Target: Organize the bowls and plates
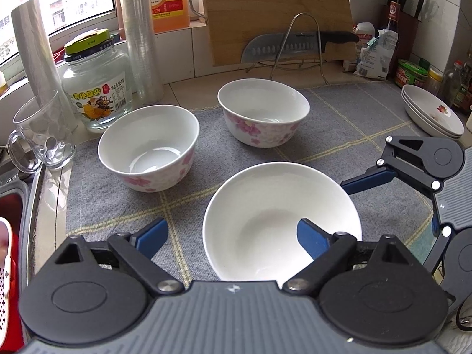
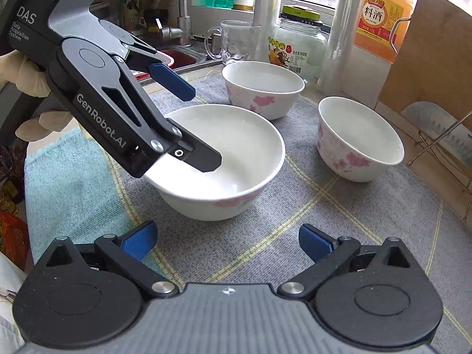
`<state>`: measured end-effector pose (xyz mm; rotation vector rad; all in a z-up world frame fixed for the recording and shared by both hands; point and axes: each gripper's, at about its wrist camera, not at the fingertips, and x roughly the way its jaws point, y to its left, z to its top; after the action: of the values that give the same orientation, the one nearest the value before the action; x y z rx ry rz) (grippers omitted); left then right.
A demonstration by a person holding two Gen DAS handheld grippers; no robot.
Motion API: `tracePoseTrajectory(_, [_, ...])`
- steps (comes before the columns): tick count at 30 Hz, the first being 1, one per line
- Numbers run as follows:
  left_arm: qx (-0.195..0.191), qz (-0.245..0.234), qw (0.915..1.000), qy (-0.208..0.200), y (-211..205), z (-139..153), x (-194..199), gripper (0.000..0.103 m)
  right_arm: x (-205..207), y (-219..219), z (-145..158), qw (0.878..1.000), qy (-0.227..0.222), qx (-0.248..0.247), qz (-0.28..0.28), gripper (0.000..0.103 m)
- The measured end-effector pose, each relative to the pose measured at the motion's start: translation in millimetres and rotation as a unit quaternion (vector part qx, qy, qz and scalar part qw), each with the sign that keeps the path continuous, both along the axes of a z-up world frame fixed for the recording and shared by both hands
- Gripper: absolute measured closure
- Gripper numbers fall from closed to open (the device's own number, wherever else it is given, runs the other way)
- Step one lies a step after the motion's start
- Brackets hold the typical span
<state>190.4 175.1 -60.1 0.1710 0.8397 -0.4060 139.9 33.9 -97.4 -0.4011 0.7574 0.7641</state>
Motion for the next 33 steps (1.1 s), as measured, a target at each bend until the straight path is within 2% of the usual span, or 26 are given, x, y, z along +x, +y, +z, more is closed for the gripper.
tracePoseTrajectory(7, [-0.009, -0.003, 0.9999, 0.014, 0, -4, 4, 0.018, 5, 10, 6, 1.000, -0.015, 0.008, 0.022, 0.001])
tracePoseTrajectory(12, [-0.012, -0.006, 0.9997, 0.020, -1, -5, 7, 0.025, 8, 14, 8, 0.999, -0.018, 0.012, 0.032, 0.013])
tracePoseTrajectory(17, [-0.019, -0.011, 0.9994, 0.026, -1, -5, 10, 0.028, 7, 15, 9, 0.999, -0.019, 0.013, 0.044, 0.018])
tracePoseTrajectory(22, [-0.027, -0.019, 0.9989, 0.034, -3, -6, 11, 0.029, 8, 16, 8, 0.999, -0.019, 0.015, 0.046, 0.018])
tracePoseTrajectory(24, [-0.031, -0.024, 0.9986, 0.036, -5, -6, 11, 0.033, 8, 15, 8, 0.999, -0.018, 0.016, 0.046, 0.018])
tracePoseTrajectory(33, [-0.038, -0.027, 0.9982, 0.037, -5, -5, 12, 0.034, 9, 15, 9, 0.999, -0.015, 0.014, 0.044, 0.019])
